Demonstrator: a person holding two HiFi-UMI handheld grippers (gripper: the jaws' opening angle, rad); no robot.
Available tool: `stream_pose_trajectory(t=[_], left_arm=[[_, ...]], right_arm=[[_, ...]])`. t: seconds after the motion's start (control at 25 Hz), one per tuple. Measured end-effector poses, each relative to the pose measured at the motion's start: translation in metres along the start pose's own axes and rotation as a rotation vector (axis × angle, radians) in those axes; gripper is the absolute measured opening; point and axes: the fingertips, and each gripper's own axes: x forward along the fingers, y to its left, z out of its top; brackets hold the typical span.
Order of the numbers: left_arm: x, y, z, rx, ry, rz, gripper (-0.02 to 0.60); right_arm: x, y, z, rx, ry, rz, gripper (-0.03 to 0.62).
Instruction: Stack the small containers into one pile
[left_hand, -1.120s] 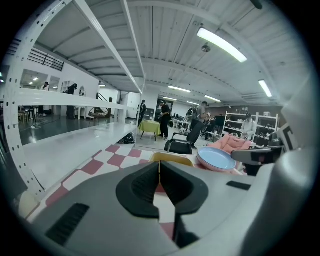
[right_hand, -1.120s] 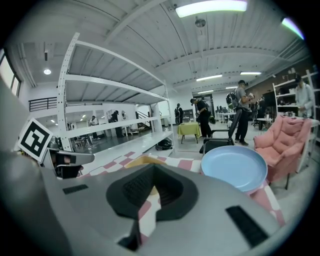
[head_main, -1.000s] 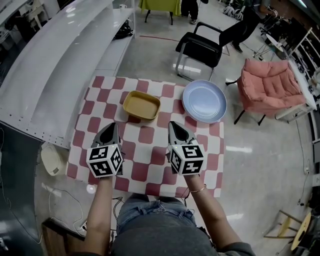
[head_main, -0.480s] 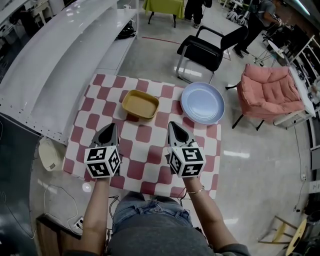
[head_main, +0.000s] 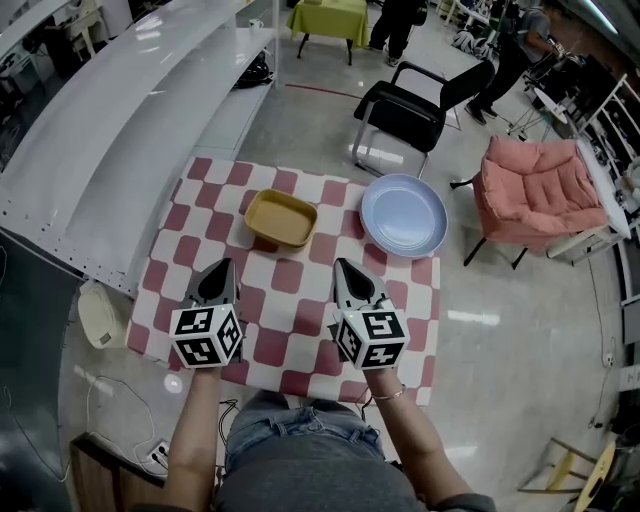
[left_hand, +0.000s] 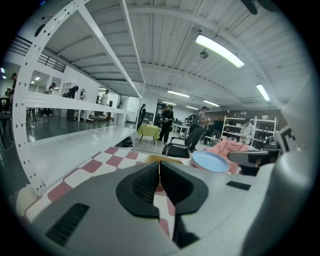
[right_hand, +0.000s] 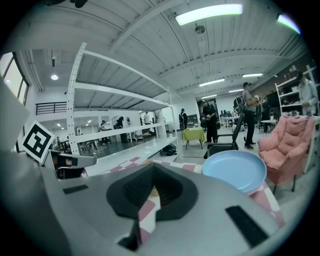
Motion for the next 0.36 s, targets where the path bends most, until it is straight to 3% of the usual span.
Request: stream_pose_trajectory(t=[0.36], left_arm=[[-0.0031,-0.0107,-0.0012,0.014,-0.006,-0.002,0.020]], right_arm=[[-0.0084,-0.0030,-0.0034,0.001,-0.006,0.002,0.008]])
